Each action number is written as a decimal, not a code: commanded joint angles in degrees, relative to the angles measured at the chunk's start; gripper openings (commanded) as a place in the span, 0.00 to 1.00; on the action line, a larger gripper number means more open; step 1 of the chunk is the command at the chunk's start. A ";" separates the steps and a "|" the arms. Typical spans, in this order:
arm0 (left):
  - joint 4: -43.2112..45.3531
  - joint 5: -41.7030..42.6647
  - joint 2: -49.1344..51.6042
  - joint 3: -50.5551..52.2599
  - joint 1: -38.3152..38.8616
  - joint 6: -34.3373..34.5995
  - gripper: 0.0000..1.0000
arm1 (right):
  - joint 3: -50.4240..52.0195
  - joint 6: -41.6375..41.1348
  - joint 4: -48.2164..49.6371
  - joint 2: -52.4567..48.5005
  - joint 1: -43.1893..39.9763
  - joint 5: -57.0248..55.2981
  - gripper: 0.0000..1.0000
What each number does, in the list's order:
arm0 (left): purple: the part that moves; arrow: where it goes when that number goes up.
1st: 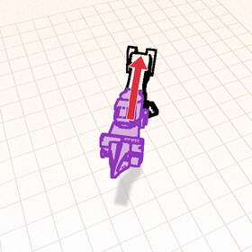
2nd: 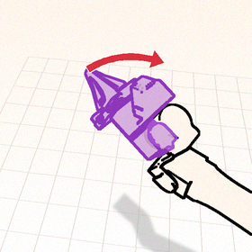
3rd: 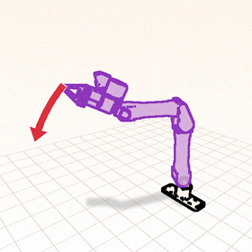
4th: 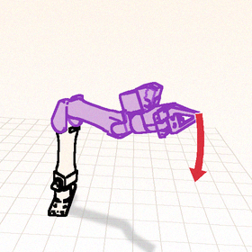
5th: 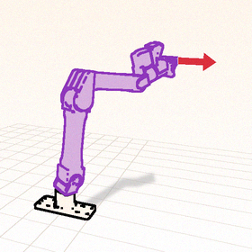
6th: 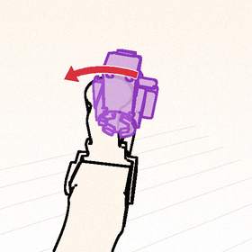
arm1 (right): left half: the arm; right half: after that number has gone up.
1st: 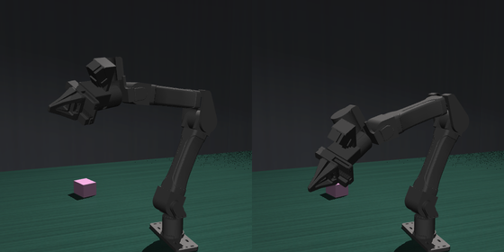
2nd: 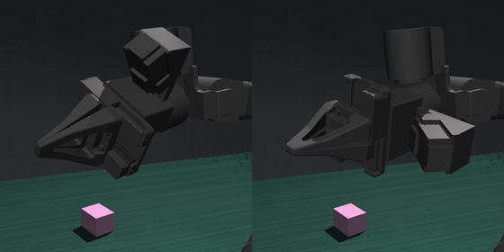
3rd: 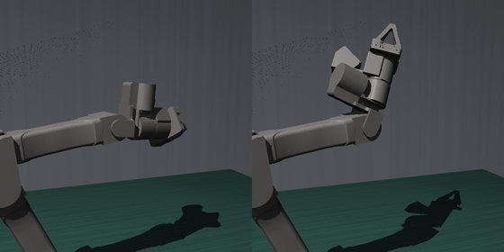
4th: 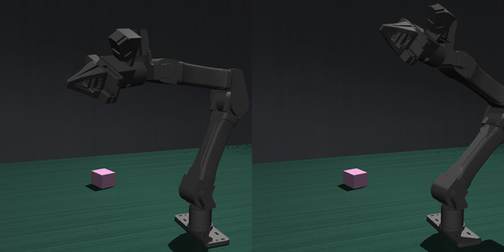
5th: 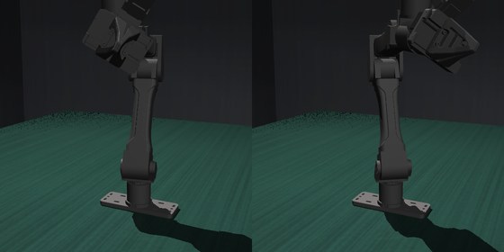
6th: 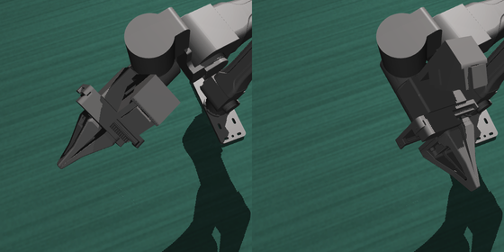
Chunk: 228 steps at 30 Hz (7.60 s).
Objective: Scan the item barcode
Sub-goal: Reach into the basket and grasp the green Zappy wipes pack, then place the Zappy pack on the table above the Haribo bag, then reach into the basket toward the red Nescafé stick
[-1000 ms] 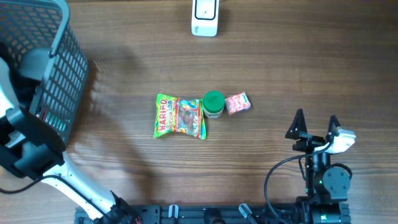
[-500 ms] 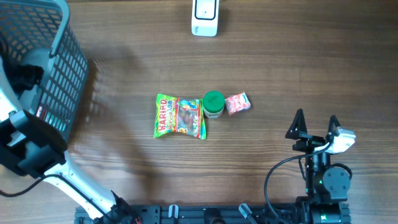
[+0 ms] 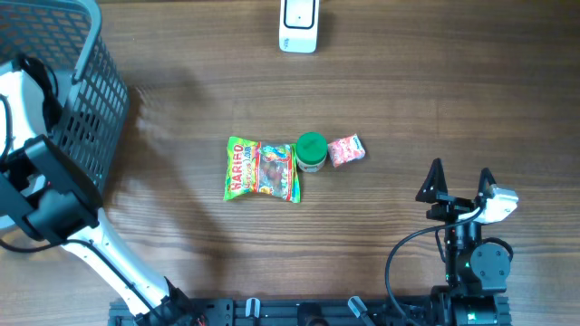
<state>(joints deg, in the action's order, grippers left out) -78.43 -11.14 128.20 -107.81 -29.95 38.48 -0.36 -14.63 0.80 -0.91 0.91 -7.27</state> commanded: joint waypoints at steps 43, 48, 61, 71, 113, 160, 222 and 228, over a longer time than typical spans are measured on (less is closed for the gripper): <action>-18.23 -10.21 2.12 -9.42 -1.70 -2.29 0.04 | 0.04 0.96 0.15 -0.07 -0.20 0.90 1.00; -17.86 3.41 -6.54 -17.55 -1.66 -6.34 0.04 | 0.04 0.96 0.15 -0.07 -0.20 0.90 1.00; -16.72 6.71 -26.93 -23.52 -1.66 -4.55 0.04 | 0.04 0.96 0.13 -0.07 -0.20 0.90 1.00; -16.55 18.67 -37.13 -23.52 1.75 -4.68 0.04 | 0.07 0.98 0.13 -0.07 -0.20 0.90 1.00; -3.15 0.94 3.85 -16.68 58.60 8.50 0.04 | 0.04 0.96 0.13 -0.07 -0.20 0.90 1.00; 0.44 -0.31 -27.15 3.82 -2.67 32.96 1.00 | 0.04 0.96 0.15 -0.07 -0.20 0.90 1.00; 32.65 11.13 -38.03 25.64 -11.21 24.70 0.04 | 0.04 0.98 0.15 -0.07 -0.20 0.90 1.00; 32.11 21.94 -50.69 18.05 -9.92 20.74 0.04 | 0.04 0.96 0.13 -0.07 -0.20 0.90 1.00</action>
<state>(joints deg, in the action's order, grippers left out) -46.04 1.83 82.98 -87.05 -41.15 63.29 -0.36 -14.63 0.80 -0.99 0.91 -7.27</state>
